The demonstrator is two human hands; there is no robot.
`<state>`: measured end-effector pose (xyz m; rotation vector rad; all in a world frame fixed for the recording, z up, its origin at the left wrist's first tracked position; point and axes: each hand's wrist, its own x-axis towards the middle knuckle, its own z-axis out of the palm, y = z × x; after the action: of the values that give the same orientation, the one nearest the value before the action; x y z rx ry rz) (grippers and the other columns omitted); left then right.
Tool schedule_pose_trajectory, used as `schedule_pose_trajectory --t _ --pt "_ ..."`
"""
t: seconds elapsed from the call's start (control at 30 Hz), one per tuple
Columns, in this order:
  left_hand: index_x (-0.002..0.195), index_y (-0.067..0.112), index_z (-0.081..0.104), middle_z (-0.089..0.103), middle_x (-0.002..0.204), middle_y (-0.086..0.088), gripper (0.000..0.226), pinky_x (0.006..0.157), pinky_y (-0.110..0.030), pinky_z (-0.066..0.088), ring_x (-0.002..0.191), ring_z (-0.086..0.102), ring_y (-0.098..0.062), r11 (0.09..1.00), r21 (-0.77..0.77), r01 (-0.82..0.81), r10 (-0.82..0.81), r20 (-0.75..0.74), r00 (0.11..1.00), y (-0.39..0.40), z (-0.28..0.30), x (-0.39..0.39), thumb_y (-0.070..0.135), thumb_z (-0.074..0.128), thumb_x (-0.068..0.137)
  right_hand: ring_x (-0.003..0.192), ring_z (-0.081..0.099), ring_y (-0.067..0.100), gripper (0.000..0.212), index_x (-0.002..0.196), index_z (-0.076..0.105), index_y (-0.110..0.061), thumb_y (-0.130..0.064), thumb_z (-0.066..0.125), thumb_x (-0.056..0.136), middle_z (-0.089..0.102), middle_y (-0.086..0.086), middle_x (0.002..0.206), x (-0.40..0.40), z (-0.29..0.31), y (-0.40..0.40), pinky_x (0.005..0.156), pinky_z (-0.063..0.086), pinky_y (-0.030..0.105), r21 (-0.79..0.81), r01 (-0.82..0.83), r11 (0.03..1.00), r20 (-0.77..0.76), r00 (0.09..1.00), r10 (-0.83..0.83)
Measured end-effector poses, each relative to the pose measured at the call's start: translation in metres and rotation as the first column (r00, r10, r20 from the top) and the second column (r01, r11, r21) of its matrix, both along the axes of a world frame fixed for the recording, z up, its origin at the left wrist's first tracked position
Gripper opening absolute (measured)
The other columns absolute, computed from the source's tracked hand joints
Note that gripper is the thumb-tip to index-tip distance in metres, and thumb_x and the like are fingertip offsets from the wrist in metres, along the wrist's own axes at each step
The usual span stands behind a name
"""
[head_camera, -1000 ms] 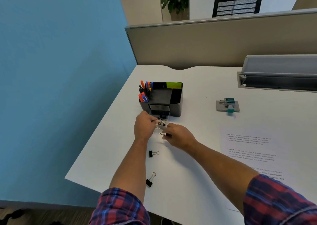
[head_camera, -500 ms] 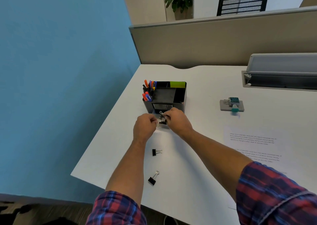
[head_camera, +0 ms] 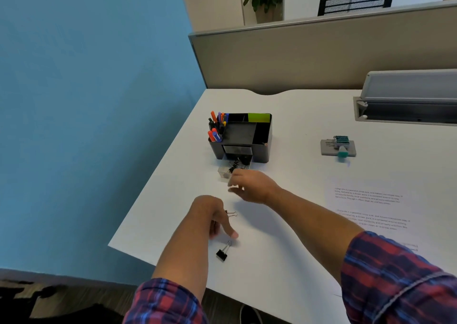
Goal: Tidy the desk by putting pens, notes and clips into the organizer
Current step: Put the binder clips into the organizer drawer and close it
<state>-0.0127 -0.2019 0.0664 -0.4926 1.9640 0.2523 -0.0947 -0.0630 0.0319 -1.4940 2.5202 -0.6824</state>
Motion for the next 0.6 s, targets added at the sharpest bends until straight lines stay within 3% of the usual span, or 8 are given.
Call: schedule_pose_trajectory --t 0.1,0.23,0.27,0.37,0.5,0.6 --pt "0.089 0.005 0.072 0.077 0.095 -0.01 0.053 0.096 -0.037 0.055 0.088 0.071 -0.026 0.997 -0.042 0.057 -0.054 0.079 0.995 0.02 0.01 0.006 0.05 0.089 0.067 0.107 0.06 0.018 0.03 0.119 0.07 -0.018 -0.033 0.066 0.094 0.063 0.001 0.12 0.008 -0.007 -0.001 0.08 0.048 0.028 0.103 -0.161 0.982 -0.027 0.986 0.164" --pt "0.132 0.008 0.061 0.07 0.12 -0.005 0.072 0.106 -0.039 0.049 0.119 0.065 -0.024 0.976 -0.14 0.166 -0.167 0.001 0.986 0.037 0.017 0.012 0.039 0.089 0.073 0.115 0.054 0.017 0.045 0.135 0.06 -0.029 -0.042 0.066 0.092 0.058 -0.002 0.129 0.013 -0.012 -0.002 0.086 0.052 0.036 0.236 -0.242 0.941 -0.02 0.967 0.253" --pt "0.133 0.008 0.06 0.07 0.118 -0.003 0.073 0.106 -0.038 0.05 0.119 0.065 -0.024 0.972 -0.152 0.181 -0.185 -0.011 0.983 0.038 0.018 0.013 0.037 0.089 0.073 0.115 0.054 0.018 0.048 0.137 0.057 -0.031 -0.044 0.065 0.091 0.057 -0.002 0.13 0.014 -0.013 -0.002 0.085 0.052 0.037 0.25 -0.24 0.938 -0.019 0.967 0.253" --pt "0.132 0.007 0.061 0.062 0.083 0.005 0.064 0.102 -0.036 0.052 0.116 0.067 -0.023 0.978 -0.114 0.172 -0.176 -0.029 0.984 0.037 0.019 0.014 0.027 0.087 0.077 0.113 0.053 0.019 0.053 0.141 0.053 -0.034 -0.048 0.064 0.091 0.055 -0.001 0.129 0.014 -0.016 0.001 0.08 0.048 0.034 0.268 -0.215 0.939 -0.013 0.974 0.226" --pt "0.128 0.006 0.063 0.051 0.07 0.008 0.054 0.104 -0.038 0.051 0.107 0.068 -0.023 0.978 -0.08 0.191 -0.196 -0.059 0.979 0.034 0.023 0.014 0.021 0.084 0.081 0.112 0.048 0.02 0.056 0.14 0.053 -0.035 -0.053 0.064 0.089 0.052 0.0 0.127 0.02 -0.024 -0.003 0.081 0.05 0.039 0.255 -0.172 0.952 0.016 0.985 0.174" --pt "0.121 0.002 0.066 0.056 0.069 0.005 0.048 0.1 -0.038 0.054 0.089 0.069 -0.024 0.983 -0.069 0.171 -0.175 -0.061 0.983 0.029 0.018 0.014 0.018 0.084 0.08 0.11 0.047 0.019 0.052 0.136 0.057 -0.036 -0.053 0.065 0.087 0.051 -0.001 0.123 0.026 -0.029 -0.009 0.08 0.05 0.04 0.239 -0.127 0.963 0.038 0.992 0.121"
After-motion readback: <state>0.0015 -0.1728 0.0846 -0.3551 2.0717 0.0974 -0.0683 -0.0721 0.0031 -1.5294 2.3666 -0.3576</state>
